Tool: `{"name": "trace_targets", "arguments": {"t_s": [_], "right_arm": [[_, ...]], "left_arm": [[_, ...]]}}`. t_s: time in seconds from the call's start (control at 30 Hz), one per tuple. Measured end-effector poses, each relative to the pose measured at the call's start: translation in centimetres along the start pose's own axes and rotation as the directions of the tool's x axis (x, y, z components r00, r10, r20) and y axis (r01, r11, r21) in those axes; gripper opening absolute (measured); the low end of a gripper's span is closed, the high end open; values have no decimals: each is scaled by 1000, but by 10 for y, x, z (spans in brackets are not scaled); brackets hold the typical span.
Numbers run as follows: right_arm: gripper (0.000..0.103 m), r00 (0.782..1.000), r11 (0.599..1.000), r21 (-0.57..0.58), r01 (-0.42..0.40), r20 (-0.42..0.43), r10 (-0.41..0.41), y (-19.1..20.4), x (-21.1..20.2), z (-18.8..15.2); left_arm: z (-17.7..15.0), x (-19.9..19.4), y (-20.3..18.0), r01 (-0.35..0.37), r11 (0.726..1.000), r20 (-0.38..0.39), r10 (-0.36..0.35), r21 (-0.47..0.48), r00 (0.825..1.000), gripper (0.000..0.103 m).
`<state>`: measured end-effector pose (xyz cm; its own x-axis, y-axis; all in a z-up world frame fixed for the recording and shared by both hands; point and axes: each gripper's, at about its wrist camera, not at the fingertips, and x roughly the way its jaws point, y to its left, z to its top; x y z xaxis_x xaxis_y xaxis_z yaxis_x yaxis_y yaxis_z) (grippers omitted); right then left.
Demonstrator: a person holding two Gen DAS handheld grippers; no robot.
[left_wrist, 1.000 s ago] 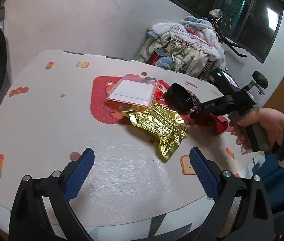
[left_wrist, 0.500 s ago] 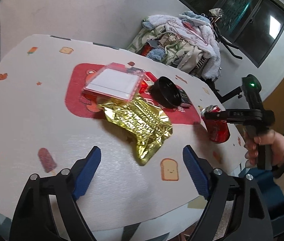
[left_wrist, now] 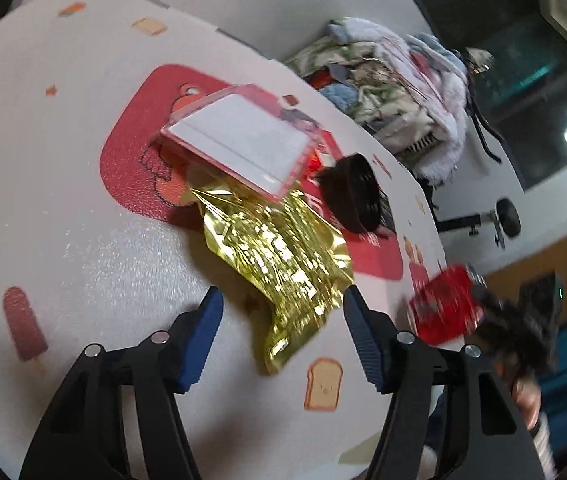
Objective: Collect trash
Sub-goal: 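Grasp the gold foil wrapper with the left tool while the right tool carries the can toward the bin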
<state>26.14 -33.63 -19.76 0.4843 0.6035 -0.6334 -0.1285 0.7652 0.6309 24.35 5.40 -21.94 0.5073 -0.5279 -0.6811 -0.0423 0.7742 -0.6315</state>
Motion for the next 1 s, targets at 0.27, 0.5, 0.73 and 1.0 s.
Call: {"name": "trace_targets", "arguments": {"t_s": [0.27, 0.5, 0.73, 1.0], "right_arm": [[50, 999, 1000, -22, -4, 35, 5, 5, -4, -14], [50, 998, 999, -42, 6, 55, -4, 9, -13, -31], [50, 997, 999, -28, -33, 69, 35, 21, -23, -56], [50, 996, 998, -35, -61, 62, 63, 42, -36, -86]], "left_arm": [[2, 23, 1, -27, 1000, -34, 27, -14, 999, 8], [-26, -16, -28, -57, 977, -22, 63, 204, 998, 5], [-59, -74, -50, -128, 901, 85, 102, 415, 991, 5], [-99, -115, -58, -140, 873, 131, 88, 466, 987, 5]]}}
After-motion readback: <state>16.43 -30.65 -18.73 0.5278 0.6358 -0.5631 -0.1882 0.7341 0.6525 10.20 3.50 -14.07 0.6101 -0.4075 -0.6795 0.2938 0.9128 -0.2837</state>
